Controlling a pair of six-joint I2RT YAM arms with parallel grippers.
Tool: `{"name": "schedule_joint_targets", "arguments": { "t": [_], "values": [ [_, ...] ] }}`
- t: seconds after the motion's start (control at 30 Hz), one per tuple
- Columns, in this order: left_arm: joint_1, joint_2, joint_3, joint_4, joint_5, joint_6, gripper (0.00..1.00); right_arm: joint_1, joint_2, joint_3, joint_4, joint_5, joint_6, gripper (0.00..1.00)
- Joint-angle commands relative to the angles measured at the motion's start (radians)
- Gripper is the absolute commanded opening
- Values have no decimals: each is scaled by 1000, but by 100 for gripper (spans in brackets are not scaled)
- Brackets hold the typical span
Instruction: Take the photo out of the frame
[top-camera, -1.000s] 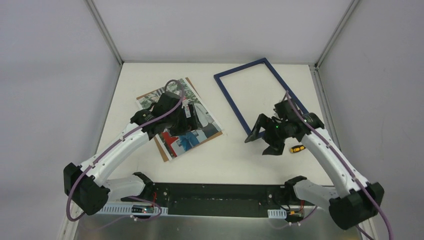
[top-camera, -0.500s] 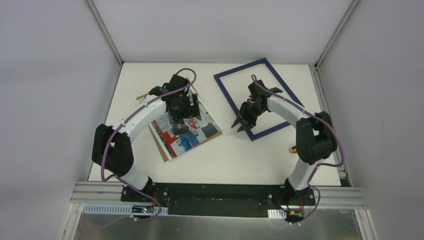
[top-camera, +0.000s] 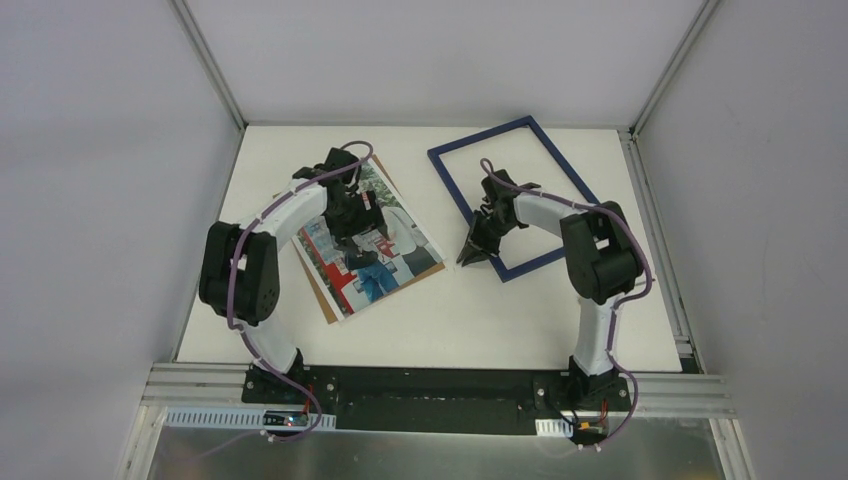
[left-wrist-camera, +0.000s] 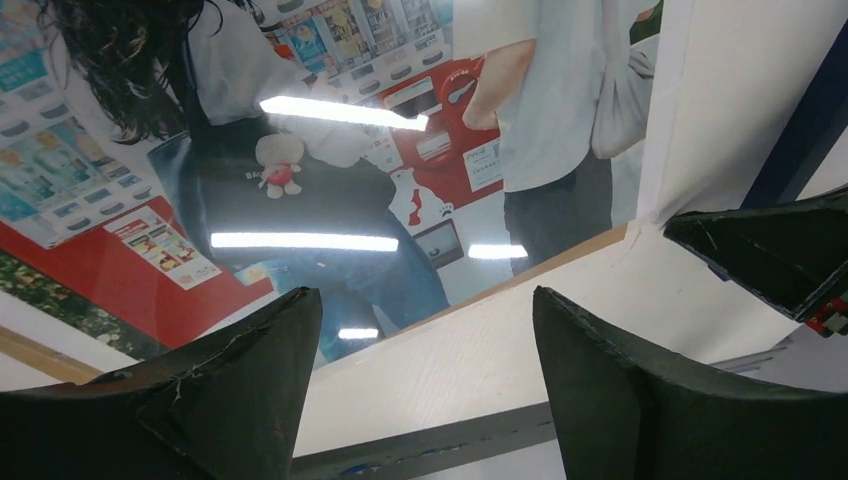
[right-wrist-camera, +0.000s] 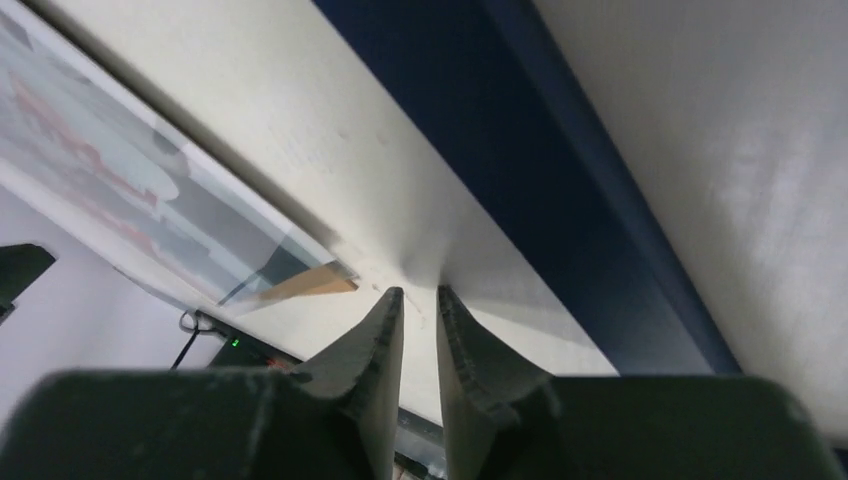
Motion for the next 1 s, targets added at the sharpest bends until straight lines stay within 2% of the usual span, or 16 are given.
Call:
{"name": "schedule_joint_targets", "arguments": {
  "t": [0.0,0.3,0.97],
  "values": [
    [32,54,-10,-3,67,-41,79,6,47,25,57,-8,-21,20],
    [55,117,-29,-3,23,-57,78,8,70,18,47,15,-65,17],
    [75,164,-85,-3,16,-82,78,54,107,88,-27,135,-149,19]
  ]
}}
